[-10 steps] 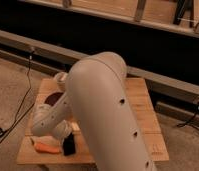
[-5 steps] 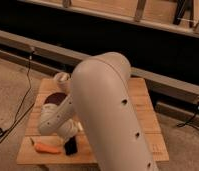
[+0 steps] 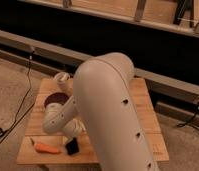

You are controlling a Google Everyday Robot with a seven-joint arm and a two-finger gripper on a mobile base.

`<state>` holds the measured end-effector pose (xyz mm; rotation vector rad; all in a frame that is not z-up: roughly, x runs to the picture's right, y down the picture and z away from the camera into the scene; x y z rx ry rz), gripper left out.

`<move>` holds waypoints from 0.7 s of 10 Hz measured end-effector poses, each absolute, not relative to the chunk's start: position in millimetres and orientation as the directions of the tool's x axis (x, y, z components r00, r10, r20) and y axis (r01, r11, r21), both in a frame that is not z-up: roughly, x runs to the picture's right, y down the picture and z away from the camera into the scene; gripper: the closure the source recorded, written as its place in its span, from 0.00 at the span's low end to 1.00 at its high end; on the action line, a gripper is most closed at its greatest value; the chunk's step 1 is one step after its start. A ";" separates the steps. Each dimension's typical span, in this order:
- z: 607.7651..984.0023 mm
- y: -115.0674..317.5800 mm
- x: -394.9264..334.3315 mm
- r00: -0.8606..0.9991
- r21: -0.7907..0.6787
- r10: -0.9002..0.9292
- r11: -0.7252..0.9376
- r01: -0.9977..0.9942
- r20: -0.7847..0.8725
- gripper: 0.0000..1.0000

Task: Push the eraser across the table

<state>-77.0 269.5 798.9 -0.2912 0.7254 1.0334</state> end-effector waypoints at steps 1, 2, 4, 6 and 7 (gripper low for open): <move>800.6 266.8 -71.5 0.300 0.119 0.679 0.497 -0.860 -0.670 0.20; 801.6 264.6 -68.5 0.296 0.125 0.682 0.495 -0.860 -0.669 0.20; 804.9 257.4 -56.9 0.280 0.144 0.690 0.489 -0.860 -0.667 0.20; 807.4 251.0 -44.9 0.266 0.162 0.696 0.483 -0.860 -0.667 0.20; 808.2 248.7 -39.1 0.259 0.170 0.699 0.481 -0.860 -0.667 0.20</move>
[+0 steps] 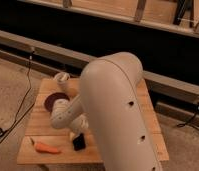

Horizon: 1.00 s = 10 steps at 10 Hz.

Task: Push the eraser across the table

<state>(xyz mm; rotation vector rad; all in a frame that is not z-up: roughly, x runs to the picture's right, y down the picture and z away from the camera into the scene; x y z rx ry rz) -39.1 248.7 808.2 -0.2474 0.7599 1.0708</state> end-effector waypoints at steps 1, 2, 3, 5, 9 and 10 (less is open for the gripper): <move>809.1 246.4 -32.3 0.250 0.179 0.701 0.477 -0.860 -0.668 0.20; 810.1 244.5 -25.4 0.241 0.188 0.704 0.473 -0.861 -0.668 0.20; 810.9 242.9 -19.9 0.232 0.195 0.707 0.468 -0.862 -0.668 0.20; 813.0 238.9 -3.9 0.207 0.217 0.714 0.453 -0.865 -0.669 0.20; 815.0 235.0 29.7 0.153 0.260 0.724 0.424 -0.867 -0.673 0.20; 814.8 234.7 36.4 0.142 0.268 0.726 0.419 -0.868 -0.673 0.20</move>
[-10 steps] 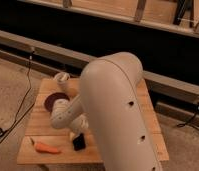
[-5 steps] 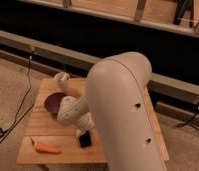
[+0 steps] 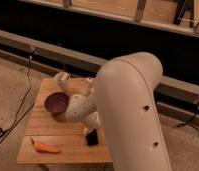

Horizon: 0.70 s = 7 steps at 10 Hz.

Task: Push the eraser across the table

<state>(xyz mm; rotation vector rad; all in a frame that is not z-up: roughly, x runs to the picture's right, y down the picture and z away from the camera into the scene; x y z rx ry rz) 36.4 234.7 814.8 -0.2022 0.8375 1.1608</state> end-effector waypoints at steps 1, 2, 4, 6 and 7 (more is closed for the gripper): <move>814.3 233.6 44.4 0.128 0.280 0.729 0.410 -0.868 -0.673 0.20; 813.9 233.1 51.4 0.113 0.290 0.732 0.401 -0.869 -0.672 0.20; 812.9 232.5 65.7 0.086 0.311 0.735 0.386 -0.868 -0.672 0.20; 810.9 232.6 80.6 0.060 0.333 0.738 0.374 -0.866 -0.673 0.20; 810.0 231.7 88.3 0.041 0.346 0.741 0.362 -0.866 -0.671 0.20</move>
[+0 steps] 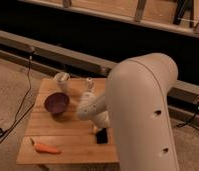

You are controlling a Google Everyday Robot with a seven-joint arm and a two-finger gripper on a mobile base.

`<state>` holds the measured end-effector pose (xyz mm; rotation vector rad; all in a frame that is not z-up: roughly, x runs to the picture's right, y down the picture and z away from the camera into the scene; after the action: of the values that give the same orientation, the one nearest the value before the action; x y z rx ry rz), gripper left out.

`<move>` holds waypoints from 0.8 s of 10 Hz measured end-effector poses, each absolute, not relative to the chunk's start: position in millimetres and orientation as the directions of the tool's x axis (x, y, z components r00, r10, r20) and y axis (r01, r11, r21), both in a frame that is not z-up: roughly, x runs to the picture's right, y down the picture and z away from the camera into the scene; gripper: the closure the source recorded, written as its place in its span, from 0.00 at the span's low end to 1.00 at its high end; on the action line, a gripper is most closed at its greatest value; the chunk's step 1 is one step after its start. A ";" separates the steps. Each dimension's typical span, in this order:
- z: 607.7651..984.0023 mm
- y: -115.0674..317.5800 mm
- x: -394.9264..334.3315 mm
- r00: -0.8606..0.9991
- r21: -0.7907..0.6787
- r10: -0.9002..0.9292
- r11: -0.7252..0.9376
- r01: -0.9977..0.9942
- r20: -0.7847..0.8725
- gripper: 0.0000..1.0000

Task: Push the eraser across the table

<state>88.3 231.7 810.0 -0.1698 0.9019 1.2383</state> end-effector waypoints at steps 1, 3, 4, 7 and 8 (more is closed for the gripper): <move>808.3 232.6 97.0 0.025 0.359 0.741 0.354 -0.864 -0.671 0.20; 804.5 236.3 114.4 0.000 0.382 0.740 0.347 -0.856 -0.672 0.20; 802.2 236.9 124.0 -0.018 0.396 0.740 0.339 -0.854 -0.673 0.20; 796.9 239.2 140.2 -0.056 0.420 0.741 0.315 -0.851 -0.669 0.20; 796.1 240.0 139.4 -0.057 0.419 0.741 0.313 -0.852 -0.670 0.20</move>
<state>139.4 240.0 796.1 -0.1440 0.9752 1.3059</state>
